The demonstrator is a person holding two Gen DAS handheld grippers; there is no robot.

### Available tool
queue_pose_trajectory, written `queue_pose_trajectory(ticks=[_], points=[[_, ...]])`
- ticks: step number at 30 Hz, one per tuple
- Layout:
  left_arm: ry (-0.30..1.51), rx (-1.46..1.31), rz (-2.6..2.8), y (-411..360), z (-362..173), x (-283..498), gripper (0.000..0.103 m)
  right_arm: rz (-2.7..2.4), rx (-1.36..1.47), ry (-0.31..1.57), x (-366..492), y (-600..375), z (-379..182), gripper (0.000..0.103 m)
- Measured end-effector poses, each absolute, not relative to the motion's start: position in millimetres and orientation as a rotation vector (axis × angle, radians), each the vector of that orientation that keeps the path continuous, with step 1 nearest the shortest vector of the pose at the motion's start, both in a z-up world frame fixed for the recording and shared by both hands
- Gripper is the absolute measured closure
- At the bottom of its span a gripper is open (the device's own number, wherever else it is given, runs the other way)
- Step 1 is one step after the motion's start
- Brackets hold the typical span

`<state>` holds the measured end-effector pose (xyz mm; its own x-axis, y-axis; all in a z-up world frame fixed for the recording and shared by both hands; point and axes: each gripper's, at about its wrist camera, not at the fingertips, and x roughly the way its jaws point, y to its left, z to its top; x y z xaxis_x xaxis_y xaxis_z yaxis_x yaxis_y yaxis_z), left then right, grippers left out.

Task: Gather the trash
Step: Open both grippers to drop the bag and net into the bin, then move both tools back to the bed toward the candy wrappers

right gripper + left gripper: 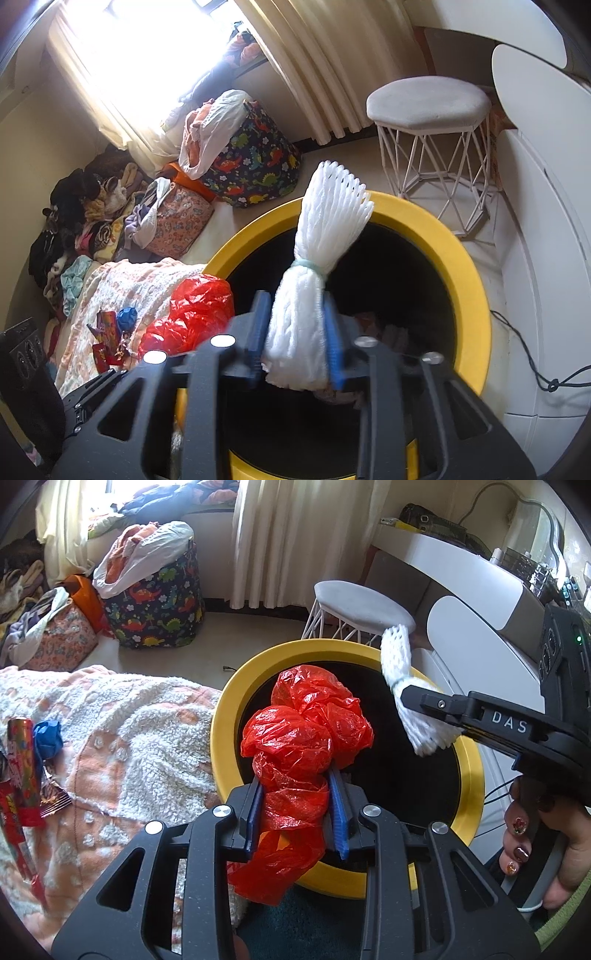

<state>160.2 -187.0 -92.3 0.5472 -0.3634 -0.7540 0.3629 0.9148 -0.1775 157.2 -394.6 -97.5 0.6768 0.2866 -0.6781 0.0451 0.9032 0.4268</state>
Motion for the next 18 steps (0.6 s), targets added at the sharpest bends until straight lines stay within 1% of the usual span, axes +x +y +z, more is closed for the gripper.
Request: queue_pose_trajectory(ticks=[1,2,3,5,6,7,8,9,10,11,12,14,18], points=[[0.889,-0.004,-0.43,-185.6,-91.3,159.4,0.072,0.14,0.437,0.822,157.0,-394.4,-97.5,0.06],[0.885,-0.009,-0.431,-184.6,-90.3,158.9,0.067,0.138,0.436,0.82,156.9,-394.5,-97.2,0.059],[0.879,-0.017,-0.43,-183.2,-88.8,158.2,0.057,0.137,0.436,0.819,156.7,-394.6,-96.6,0.058],[0.868,-0.038,-0.427,-179.9,-86.1,156.5,0.045,0.13,0.437,0.817,156.4,-395.0,-96.2,0.05],[0.863,-0.052,-0.428,-178.4,-84.8,156.1,0.043,0.125,0.439,0.817,156.1,-395.6,-96.3,0.046],[0.859,-0.073,-0.428,-174.7,-83.2,155.1,0.043,0.121,0.442,0.816,156.0,-396.3,-96.6,0.044],[0.857,-0.083,-0.426,-173.2,-82.3,154.9,0.037,0.116,0.441,0.817,155.9,-396.3,-96.6,0.042],[0.853,-0.091,-0.421,-171.1,-81.1,154.0,0.027,0.108,0.435,0.816,155.6,-396.0,-96.3,0.042],[0.845,-0.098,-0.411,-168.3,-79.5,152.6,0.022,0.103,0.429,0.812,155.0,-395.6,-95.5,0.04],[0.837,-0.108,-0.403,-165.1,-78.0,151.0,0.014,0.1,0.426,0.807,154.6,-395.4,-94.6,0.038],[0.83,-0.117,-0.398,-162.6,-76.6,150.0,0.011,0.097,0.422,0.799,153.9,-394.9,-93.5,0.037],[0.821,-0.128,-0.382,-157.5,-73.3,147.4,0.011,0.098,0.412,0.783,152.4,-392.6,-90.7,0.033],[0.802,-0.134,-0.35,-146.8,-66.5,144.3,0.011,0.113,0.384,0.74,148.0,-386.7,-83.3,0.03]])
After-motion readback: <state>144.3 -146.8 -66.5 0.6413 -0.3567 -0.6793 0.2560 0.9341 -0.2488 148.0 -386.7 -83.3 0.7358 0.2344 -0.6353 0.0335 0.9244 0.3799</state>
